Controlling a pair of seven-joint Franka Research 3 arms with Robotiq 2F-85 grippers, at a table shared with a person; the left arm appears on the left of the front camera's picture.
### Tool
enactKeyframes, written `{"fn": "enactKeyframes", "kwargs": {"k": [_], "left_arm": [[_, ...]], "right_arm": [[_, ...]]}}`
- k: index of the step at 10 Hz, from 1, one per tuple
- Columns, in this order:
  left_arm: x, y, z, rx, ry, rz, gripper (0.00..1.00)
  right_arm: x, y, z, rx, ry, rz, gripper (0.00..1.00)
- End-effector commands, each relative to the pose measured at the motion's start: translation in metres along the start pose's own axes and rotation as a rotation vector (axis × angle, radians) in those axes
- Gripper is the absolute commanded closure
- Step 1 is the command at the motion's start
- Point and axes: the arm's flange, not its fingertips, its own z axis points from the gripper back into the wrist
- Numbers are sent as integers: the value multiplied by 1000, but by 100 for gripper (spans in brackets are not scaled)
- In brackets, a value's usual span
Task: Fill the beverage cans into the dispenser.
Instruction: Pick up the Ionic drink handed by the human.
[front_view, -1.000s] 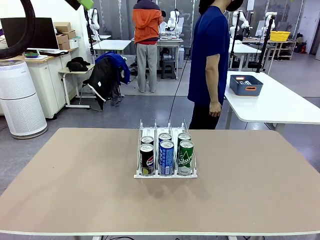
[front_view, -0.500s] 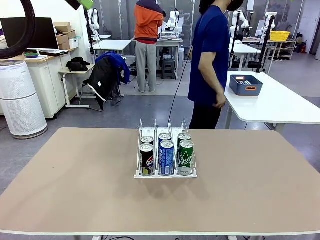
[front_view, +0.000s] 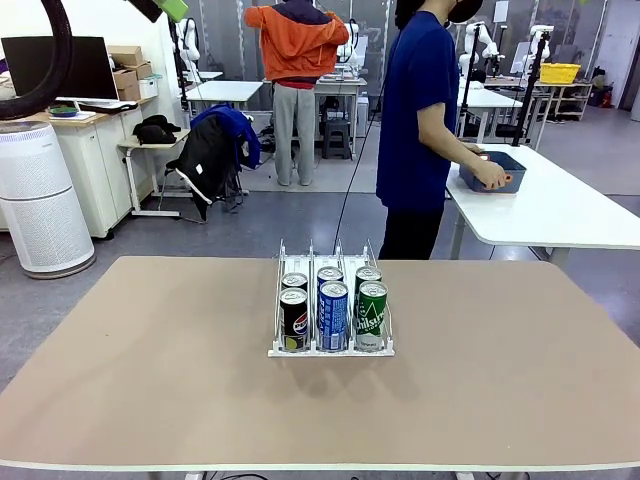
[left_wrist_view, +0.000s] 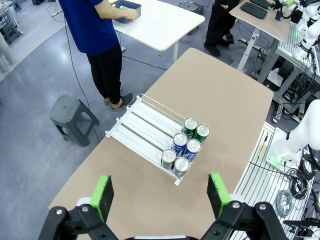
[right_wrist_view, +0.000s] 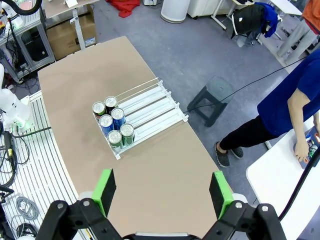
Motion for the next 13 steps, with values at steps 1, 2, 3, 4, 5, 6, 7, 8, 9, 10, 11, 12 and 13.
{"fn": "enactKeyframes", "kwargs": {"k": [1,2,3,4,5,6,7,8,9,10,11,12,13], "left_arm": [[-2,0,1,4,0,9,0],[-2,0,1,4,0,9,0],[-2,0,1,4,0,9,0],[-2,0,1,4,0,9,0],[-2,0,1,4,0,9,0],[-2,0,1,4,0,9,0],[-2,0,1,4,0,9,0],[-2,0,1,4,0,9,0],[-2,0,1,4,0,9,0],[-2,0,1,4,0,9,0],[-2,0,1,4,0,9,0],[-2,0,1,4,0,9,0],[-2,0,1,4,0,9,0]], "right_arm": [[1,0,1,1,-5,0,0],[1,0,1,1,-5,0,0],[1,0,1,1,-5,0,0],[1,0,1,1,-5,0,0],[1,0,1,1,-5,0,0],[1,0,1,1,-5,0,0],[1,0,1,1,-5,0,0],[1,0,1,1,-5,0,0],[1,0,1,1,-5,0,0],[1,0,1,1,-5,0,0],[1,0,1,1,-5,0,0],[1,0,1,1,-5,0,0],[1,0,1,1,-5,0,0]]}}
